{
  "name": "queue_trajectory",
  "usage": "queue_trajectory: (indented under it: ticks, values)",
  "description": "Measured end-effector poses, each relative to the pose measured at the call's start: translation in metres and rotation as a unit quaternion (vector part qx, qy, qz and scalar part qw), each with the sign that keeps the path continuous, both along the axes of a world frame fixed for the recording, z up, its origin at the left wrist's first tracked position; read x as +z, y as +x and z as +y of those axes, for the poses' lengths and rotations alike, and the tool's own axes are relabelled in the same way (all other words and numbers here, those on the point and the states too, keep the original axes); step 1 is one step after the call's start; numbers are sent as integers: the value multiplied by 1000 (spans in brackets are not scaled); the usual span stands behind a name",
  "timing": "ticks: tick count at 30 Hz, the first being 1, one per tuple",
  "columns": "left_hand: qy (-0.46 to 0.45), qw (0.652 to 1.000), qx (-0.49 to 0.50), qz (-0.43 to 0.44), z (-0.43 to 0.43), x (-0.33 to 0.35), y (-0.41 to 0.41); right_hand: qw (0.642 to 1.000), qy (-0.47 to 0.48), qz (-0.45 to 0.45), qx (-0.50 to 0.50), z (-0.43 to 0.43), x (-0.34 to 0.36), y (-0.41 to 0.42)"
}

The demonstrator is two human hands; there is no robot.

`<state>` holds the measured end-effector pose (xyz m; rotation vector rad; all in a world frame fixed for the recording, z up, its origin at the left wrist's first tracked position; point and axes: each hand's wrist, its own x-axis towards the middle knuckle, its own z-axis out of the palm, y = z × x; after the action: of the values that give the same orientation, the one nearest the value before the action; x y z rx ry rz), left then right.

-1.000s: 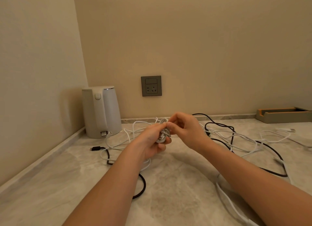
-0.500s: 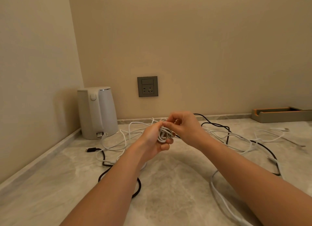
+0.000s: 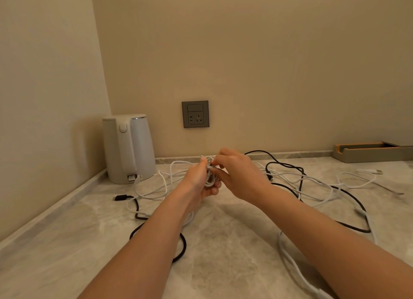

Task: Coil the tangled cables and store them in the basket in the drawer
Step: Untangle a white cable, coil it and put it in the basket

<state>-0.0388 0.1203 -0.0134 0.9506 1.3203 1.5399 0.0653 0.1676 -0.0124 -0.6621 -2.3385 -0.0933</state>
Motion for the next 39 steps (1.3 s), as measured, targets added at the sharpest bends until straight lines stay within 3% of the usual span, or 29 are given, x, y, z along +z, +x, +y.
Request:
queue_trajectory:
  ticks: [9, 14, 23, 31, 35, 39]
  values:
    - [29, 996, 27, 80, 2, -5, 2, 999, 30, 4, 25, 7, -2, 2]
    - [70, 992, 57, 85, 3, -3, 5, 987, -65, 124, 80, 13, -5, -5]
    - [92, 994, 51, -5, 1, 3, 4, 884, -299, 316, 170, 4, -3, -4]
    - [134, 988, 76, 4, 2, 1, 1, 924, -175, 327, 86, 1, -5, -21]
    - [149, 986, 66, -25, 1, 4, 7, 905, -186, 366, 110, -3, -1, -19]
    - [172, 981, 48, -74, 0, 6, 9, 857, -258, 418, 154, -6, 2, -19]
